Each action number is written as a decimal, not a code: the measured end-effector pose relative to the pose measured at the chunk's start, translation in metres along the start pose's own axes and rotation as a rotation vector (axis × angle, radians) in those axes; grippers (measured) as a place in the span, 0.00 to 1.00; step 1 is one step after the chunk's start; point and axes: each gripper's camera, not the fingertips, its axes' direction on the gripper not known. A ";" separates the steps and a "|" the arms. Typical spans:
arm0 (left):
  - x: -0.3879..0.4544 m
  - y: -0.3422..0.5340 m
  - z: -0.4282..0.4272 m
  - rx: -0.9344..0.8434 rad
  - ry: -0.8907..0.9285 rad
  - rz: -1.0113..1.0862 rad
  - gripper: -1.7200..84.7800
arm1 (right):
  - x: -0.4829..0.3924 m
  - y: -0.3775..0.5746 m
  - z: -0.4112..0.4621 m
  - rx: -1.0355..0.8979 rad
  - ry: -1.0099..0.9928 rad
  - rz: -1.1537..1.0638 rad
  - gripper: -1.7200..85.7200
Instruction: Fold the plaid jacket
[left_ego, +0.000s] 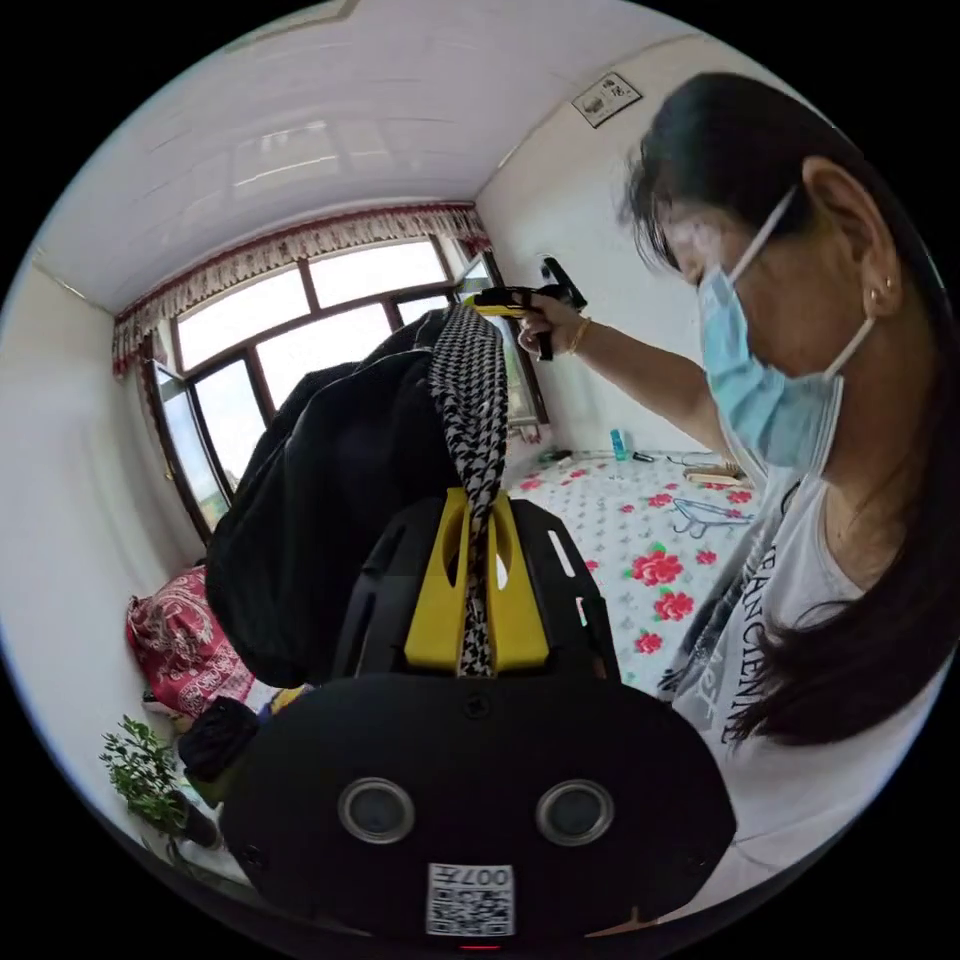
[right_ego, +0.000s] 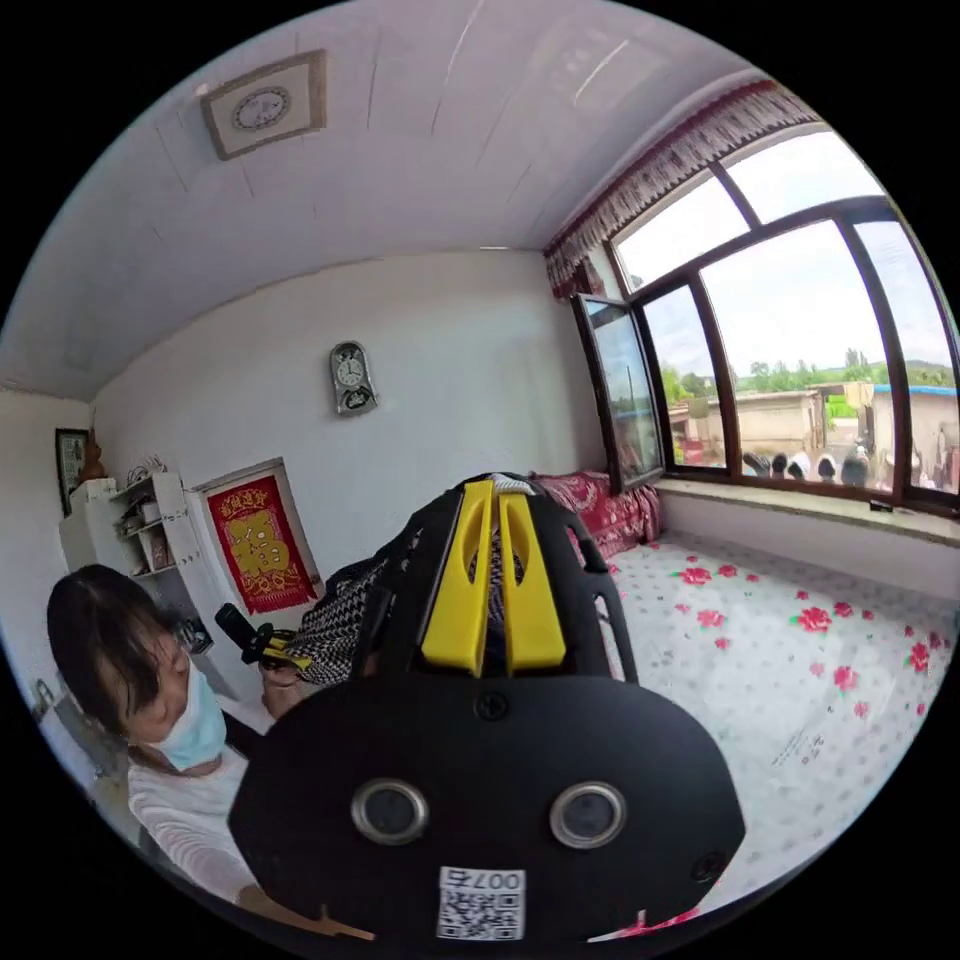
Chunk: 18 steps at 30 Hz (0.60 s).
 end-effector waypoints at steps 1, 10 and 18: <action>0.008 0.002 0.013 -0.027 0.044 -0.002 0.01 | 0.011 0.013 -0.004 -0.023 0.021 0.026 0.02; 0.115 0.090 0.323 -0.531 0.916 -0.308 0.01 | 0.215 0.282 -0.050 -0.486 0.446 0.513 0.02; 0.212 0.189 0.487 -0.862 1.191 -0.497 0.01 | 0.312 0.509 -0.135 -0.539 0.586 1.057 0.02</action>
